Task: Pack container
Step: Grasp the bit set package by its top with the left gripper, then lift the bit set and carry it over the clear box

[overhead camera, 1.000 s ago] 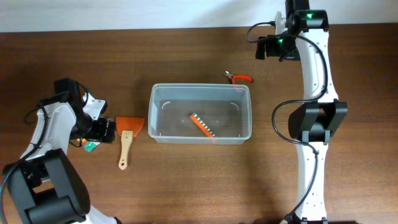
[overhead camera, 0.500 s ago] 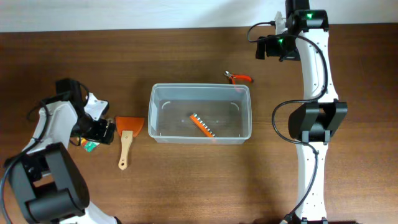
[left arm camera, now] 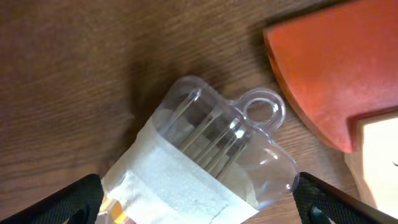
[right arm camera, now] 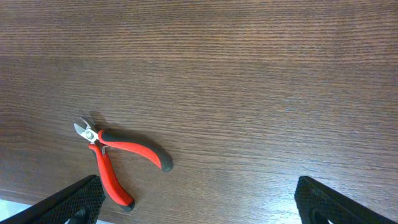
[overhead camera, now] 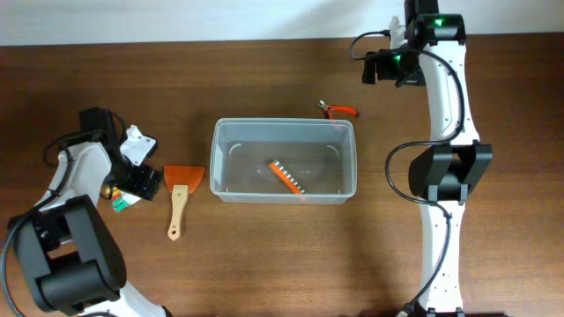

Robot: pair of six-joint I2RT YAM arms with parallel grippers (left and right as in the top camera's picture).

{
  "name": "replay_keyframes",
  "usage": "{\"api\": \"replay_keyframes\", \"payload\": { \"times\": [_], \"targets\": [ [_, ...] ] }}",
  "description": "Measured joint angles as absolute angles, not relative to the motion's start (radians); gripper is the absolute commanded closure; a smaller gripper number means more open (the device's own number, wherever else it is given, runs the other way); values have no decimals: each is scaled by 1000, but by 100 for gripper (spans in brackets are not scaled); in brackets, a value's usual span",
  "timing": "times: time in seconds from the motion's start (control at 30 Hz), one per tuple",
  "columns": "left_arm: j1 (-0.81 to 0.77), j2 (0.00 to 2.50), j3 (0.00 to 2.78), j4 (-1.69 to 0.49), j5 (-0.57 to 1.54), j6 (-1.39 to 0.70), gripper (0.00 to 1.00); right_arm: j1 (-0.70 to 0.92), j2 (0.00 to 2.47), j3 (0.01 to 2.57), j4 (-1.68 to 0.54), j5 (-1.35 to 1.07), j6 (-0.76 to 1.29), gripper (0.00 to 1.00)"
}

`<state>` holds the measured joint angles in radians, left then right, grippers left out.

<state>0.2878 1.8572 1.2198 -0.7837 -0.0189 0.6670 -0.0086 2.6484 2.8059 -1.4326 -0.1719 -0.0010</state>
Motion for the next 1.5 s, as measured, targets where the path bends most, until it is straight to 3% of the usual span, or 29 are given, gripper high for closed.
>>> {"api": "replay_keyframes", "payload": {
  "times": [0.67,0.73,0.83,0.97,1.1,1.17,1.3,1.5],
  "targets": [
    [288,1910,1220,-730,-41,633,2,-9,2648,2806,-1433,-172,-1,1],
    [288,1911,1220,-747,-31,620,5,-9,2648,2806,-1433,-172,-1,1],
    [288,1912,1220,-772,9,608,20,-9,2648,2806,-1433,-172,-1,1],
    [288,1912,1220,-802,78,586,22,-9,2648,2806,-1433,-172,-1,1],
    [287,1913,1220,-804,106,557,32,-9,2648,2806,-1433,-172,-1,1],
    [287,1913,1220,-804,110,547,46,-9,2648,2806,-1433,-172,-1,1],
    [287,1913,1224,-804,102,529,66,-9,2648,2806,-1433,-172,-1,1],
    [281,1913,1229,-803,35,505,68,-9,2648,2806,-1433,-172,0,1]
  ]
}}
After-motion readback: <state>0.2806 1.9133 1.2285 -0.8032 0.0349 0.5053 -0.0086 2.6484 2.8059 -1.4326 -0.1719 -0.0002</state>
